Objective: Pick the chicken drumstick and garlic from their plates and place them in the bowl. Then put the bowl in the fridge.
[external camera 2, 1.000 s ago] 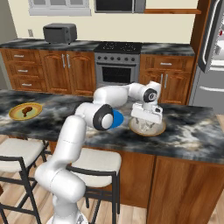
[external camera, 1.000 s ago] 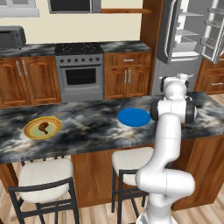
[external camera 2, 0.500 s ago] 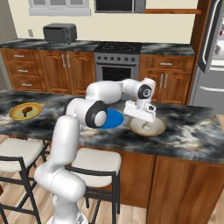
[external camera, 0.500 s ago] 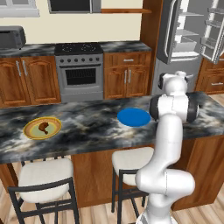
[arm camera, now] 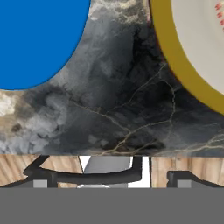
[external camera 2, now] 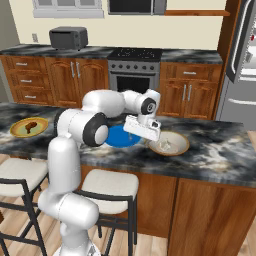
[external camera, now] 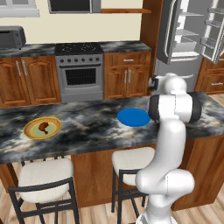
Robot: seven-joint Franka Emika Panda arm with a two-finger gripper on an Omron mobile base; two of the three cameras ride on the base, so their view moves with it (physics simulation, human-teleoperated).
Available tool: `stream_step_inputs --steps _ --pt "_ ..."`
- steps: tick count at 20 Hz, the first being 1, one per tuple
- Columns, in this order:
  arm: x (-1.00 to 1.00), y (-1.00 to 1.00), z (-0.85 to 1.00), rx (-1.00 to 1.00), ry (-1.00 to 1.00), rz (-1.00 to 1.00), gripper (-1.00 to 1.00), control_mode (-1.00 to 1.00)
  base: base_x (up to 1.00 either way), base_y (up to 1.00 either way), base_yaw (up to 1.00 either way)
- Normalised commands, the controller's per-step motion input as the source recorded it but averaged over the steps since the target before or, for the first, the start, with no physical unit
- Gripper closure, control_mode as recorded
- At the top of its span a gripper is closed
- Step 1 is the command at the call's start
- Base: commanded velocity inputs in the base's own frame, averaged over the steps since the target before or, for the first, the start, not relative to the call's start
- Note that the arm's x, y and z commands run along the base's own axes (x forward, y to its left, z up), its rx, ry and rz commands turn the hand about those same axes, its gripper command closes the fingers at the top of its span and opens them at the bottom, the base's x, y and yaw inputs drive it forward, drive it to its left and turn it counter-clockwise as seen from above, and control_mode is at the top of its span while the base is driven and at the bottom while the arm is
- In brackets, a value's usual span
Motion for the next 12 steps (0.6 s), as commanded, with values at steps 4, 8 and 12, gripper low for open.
stream_step_inputs --steps 4,8,12 --pt "-0.32 0.73 0.05 0.0 -0.09 0.0 -1.0 -1.0 0.0 0.0 0.0" --pt "-0.07 0.7 0.16 0.0 -0.01 0.0 -1.0 -1.0 0.0 0.0 0.0" --pt "0.0 0.63 0.24 0.0 0.0 0.02 -1.0 -1.0 0.0 0.0 0.0"
